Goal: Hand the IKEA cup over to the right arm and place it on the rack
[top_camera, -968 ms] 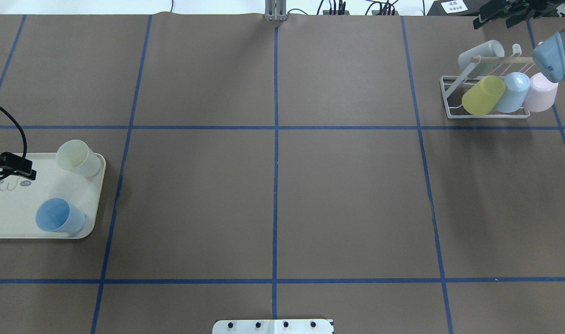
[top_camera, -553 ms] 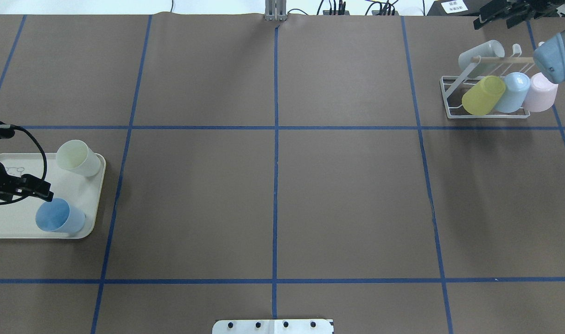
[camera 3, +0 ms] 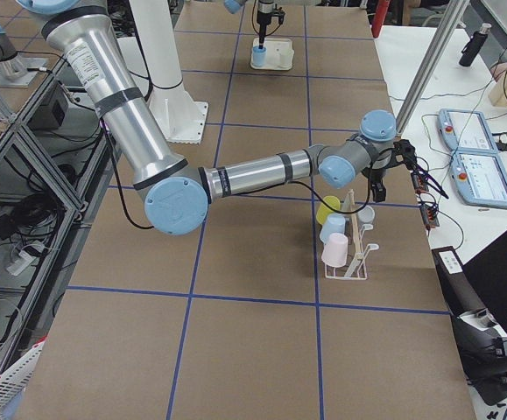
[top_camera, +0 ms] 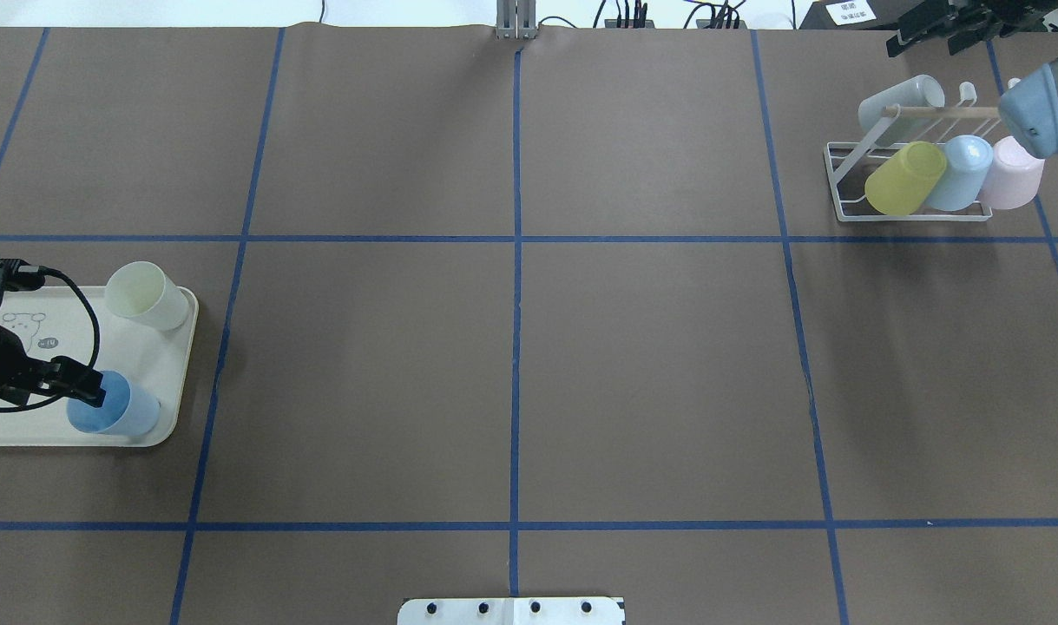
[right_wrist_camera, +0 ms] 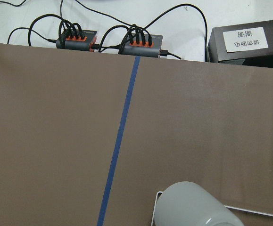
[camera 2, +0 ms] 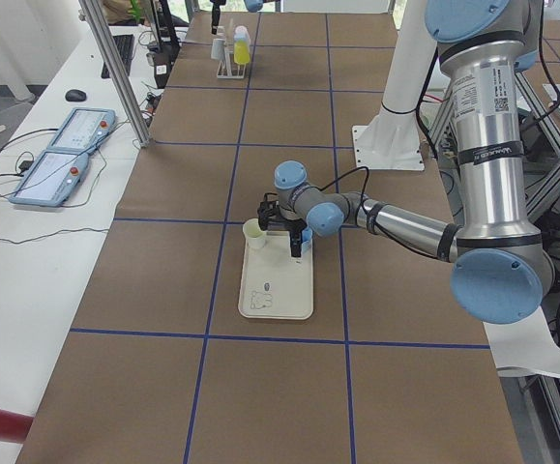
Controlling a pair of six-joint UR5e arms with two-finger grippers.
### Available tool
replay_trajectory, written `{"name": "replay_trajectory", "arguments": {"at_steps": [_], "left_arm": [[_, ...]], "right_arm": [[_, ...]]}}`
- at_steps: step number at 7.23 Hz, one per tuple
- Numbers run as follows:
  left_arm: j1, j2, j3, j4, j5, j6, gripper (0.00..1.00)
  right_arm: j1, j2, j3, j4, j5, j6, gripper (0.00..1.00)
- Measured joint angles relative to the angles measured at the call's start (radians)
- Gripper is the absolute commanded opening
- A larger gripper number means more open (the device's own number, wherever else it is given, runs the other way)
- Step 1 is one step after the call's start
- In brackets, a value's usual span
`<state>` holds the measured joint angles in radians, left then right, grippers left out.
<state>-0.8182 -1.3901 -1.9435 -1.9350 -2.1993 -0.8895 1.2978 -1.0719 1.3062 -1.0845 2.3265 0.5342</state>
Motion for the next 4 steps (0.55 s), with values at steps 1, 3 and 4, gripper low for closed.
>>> {"name": "replay_trajectory", "arguments": {"at_steps": [1, 3, 4], "left_arm": [[0.014, -0.002, 0.005, 0.0, -0.001, -0.03, 0.29], [0.044, -0.014, 0.008, -0.001, -0.003, -0.093, 0.0], [0.049, -0.017, 0.007, -0.001, -0.007, -0.104, 0.0]], "right_arm": [[0.0, -0.001, 0.002, 0.0, 0.0, 0.004, 0.99], [0.0, -0.006, 0.011, 0.0, 0.001, 0.015, 0.99], [0.0, -0.008, 0.016, 0.0, 0.002, 0.021, 0.99]]}}
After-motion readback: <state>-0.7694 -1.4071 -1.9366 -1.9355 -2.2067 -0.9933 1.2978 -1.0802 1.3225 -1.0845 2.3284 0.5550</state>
